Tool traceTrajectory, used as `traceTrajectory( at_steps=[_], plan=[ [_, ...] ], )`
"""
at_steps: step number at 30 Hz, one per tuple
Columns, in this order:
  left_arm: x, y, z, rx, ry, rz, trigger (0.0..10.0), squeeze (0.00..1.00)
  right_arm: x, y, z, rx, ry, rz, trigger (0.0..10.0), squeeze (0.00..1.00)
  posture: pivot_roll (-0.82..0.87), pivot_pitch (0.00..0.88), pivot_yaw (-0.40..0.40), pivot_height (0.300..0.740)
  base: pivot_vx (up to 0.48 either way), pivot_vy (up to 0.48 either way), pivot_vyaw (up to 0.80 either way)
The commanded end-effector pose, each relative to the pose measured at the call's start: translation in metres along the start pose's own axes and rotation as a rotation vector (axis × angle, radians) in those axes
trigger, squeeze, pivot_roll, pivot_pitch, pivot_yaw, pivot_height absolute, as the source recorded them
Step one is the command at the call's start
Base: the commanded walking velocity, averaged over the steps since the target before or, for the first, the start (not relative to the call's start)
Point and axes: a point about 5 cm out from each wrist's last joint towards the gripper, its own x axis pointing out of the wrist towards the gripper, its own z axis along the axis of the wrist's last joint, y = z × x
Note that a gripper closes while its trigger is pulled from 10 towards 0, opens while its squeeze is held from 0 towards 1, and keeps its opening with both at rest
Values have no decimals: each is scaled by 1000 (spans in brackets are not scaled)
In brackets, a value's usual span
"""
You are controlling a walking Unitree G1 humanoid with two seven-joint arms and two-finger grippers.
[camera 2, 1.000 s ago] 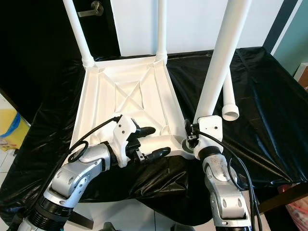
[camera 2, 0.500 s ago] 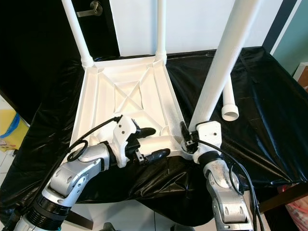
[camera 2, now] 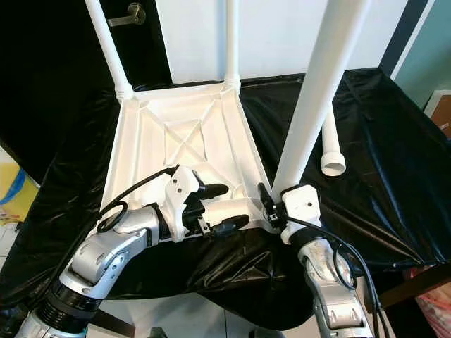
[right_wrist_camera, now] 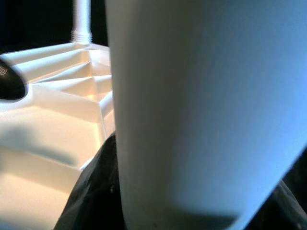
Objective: Building children table
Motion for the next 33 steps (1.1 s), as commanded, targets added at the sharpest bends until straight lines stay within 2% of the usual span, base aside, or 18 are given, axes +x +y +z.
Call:
traceTrajectory(
  at_steps=[1,6,7,8,9,10,14,19,22,23,25,28,29,30,33],
  plan=[
    [1,-5,2,11,4,-100,10000,0,-5,2,-17,4,82,24,10000,0,-145,41,26,740,0,0,0],
    [2,-4,4,16,3,-107,10000,0,-1,-2,-23,70,105,47,10000,0,-145,36,29,740,0,0,0],
    [2,-4,4,18,4,-106,10000,0,0,-2,-25,136,116,36,10000,0,-144,34,29,740,0,0,0],
    [2,-4,4,18,4,-106,10000,0,0,-2,-25,136,116,36,10000,0,-144,34,29,740,0,0,0],
    [2,-3,4,19,4,-105,10000,0,1,-2,-27,182,126,30,10000,0,-142,33,28,740,0,0,0],
    [2,-3,4,19,4,-105,10000,0,1,-2,-27,182,126,30,10000,0,-142,33,28,740,0,0,0],
    [4,-5,5,21,-1,-109,10000,0,1,7,-32,288,163,40,10000,0,-141,29,25,740,0,0,0],
    [4,-5,5,21,-2,-109,10000,0,1,8,-33,310,178,35,10000,0,-140,29,24,740,0,0,0],
    [4,-5,5,20,-2,-110,10000,0,3,9,-34,266,225,53,10000,0,-143,24,27,740,0,0,0],
    [4,-5,5,20,-2,-111,10000,0,6,9,-33,224,241,77,10000,0,-145,24,29,740,0,0,0],
    [4,-5,5,20,-2,-111,10000,0,6,9,-33,224,241,77,10000,0,-145,24,29,740,0,0,0],
    [5,-5,6,22,-4,-114,10000,0,13,5,-26,112,252,141,10000,0,-148,23,31,740,0,0,0],
    [5,-5,6,22,-4,-114,10000,0,13,5,-26,112,252,141,10000,0,-148,23,31,740,0,0,0],
    [6,-5,6,24,-4,-117,10000,0,17,2,-19,12,237,204,10000,0,-151,20,31,740,0,0,0],
    [7,-6,6,24,-5,-119,10000,0,17,1,-16,-40,225,240,10000,0,-150,19,30,740,0,0,0]
  ],
)
